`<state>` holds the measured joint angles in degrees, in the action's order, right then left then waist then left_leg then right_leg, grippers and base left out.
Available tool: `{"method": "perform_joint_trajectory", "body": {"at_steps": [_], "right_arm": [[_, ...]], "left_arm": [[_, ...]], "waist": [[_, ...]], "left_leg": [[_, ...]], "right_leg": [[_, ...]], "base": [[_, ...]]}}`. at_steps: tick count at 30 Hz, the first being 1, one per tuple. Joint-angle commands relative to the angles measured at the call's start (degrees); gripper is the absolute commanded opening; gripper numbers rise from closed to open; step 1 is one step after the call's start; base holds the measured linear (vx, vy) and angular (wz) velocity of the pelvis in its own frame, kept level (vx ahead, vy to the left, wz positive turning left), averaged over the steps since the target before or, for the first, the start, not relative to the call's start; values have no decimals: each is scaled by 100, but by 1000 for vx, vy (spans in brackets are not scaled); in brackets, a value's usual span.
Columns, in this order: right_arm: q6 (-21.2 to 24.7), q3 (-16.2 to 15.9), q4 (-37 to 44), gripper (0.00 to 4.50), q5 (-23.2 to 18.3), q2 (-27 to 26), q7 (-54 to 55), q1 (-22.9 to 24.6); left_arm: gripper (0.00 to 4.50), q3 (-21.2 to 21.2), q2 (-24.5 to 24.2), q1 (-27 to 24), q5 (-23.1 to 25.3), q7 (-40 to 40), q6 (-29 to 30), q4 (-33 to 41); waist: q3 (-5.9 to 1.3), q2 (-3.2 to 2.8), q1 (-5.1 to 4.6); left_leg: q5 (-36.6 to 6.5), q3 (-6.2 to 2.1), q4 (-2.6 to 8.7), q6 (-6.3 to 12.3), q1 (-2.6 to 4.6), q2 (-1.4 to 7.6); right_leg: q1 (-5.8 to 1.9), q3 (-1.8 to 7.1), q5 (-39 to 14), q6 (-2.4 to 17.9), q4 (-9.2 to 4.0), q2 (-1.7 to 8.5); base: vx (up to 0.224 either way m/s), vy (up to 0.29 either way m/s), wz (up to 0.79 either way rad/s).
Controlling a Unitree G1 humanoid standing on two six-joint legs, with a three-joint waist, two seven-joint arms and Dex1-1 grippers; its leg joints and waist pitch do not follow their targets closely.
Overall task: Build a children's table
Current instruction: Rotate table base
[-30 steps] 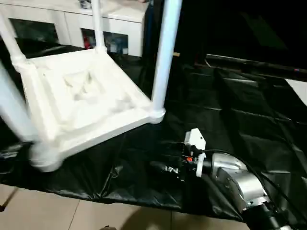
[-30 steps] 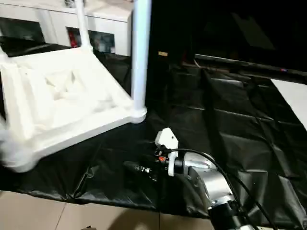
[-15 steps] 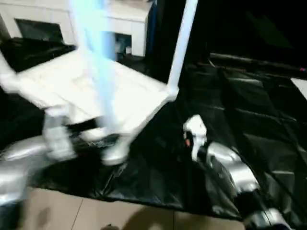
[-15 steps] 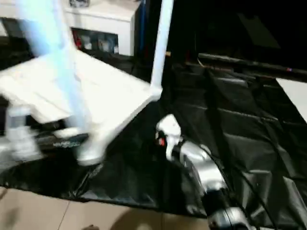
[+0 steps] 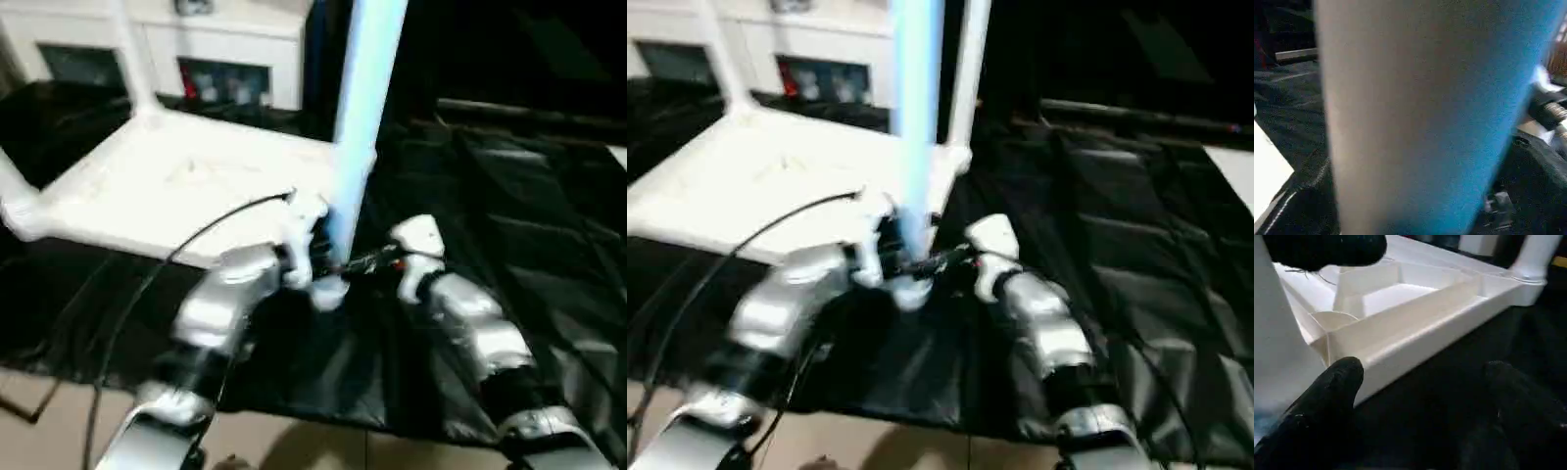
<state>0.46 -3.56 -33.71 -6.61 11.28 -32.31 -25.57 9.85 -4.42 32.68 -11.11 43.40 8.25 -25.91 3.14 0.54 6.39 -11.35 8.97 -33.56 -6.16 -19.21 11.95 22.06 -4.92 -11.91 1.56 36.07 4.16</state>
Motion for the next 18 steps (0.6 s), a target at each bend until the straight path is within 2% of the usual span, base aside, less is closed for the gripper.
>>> {"method": "perform_joint_trajectory", "body": {"at_steps": [1,3,7,10,11,14,16,17,18], "right_arm": [[-84,111,132,436,-41,110,-25,95],[-113,138,137,436,-65,163,-59,120],[-152,180,101,436,-62,293,-110,156],[-111,150,215,436,-92,463,-478,230],[-69,80,325,436,-130,550,-723,280],[10,-4,514,436,-191,667,-1061,358],[63,-79,662,436,-250,764,-1297,408],[103,-151,800,436,-294,862,-1509,454],[120,-186,865,436,-313,912,-1613,475]], "left_arm": [[450,-97,-22,96,43,32,-229,-11],[450,-178,-71,84,-33,140,-263,7],[450,-275,-422,-74,-331,915,-125,243],[450,-139,-1092,-154,-495,1953,-38,140],[450,-67,-1333,-135,-455,2256,1,45],[450,14,-1617,-38,-323,2626,-17,-194],[450,66,-1766,133,-106,2709,-260,-527],[450,104,-1871,345,108,2731,-571,-914],[450,120,-1917,464,220,2731,-752,-1127]], "waist": [[-404,-1,16],[-401,-18,15],[-389,-41,-5],[-382,-43,-31],[-381,-60,-36],[-373,-64,-34],[-371,-74,-14],[-359,-58,-1],[-358,-75,19]], "left_leg": [[-574,24,320,196,-94,52],[-588,27,320,252,-97,58],[-691,25,341,269,-70,73],[-767,31,356,299,-68,72],[-772,24,358,307,-57,81],[-784,38,359,340,-47,87],[-832,40,361,330,-41,93],[-886,40,368,339,-39,89],[-909,48,362,356,-29,77]], "right_leg": [[-394,317,-261,1032,-426,370],[-385,313,-371,1065,-435,372],[-348,306,-673,1092,-449,380],[-331,312,-699,1098,-444,360],[-324,308,-642,1108,-432,357],[-312,306,-604,1144,-436,348],[-308,305,-673,1160,-439,359],[-308,303,-802,1124,-466,355],[-302,305,-875,1062,-489,345]], "base": [[0,0,0],[0,0,0],[0,0,0],[0,0,0],[0,0,0],[0,0,0],[0,0,0],[0,0,0],[0,0,0]]}}
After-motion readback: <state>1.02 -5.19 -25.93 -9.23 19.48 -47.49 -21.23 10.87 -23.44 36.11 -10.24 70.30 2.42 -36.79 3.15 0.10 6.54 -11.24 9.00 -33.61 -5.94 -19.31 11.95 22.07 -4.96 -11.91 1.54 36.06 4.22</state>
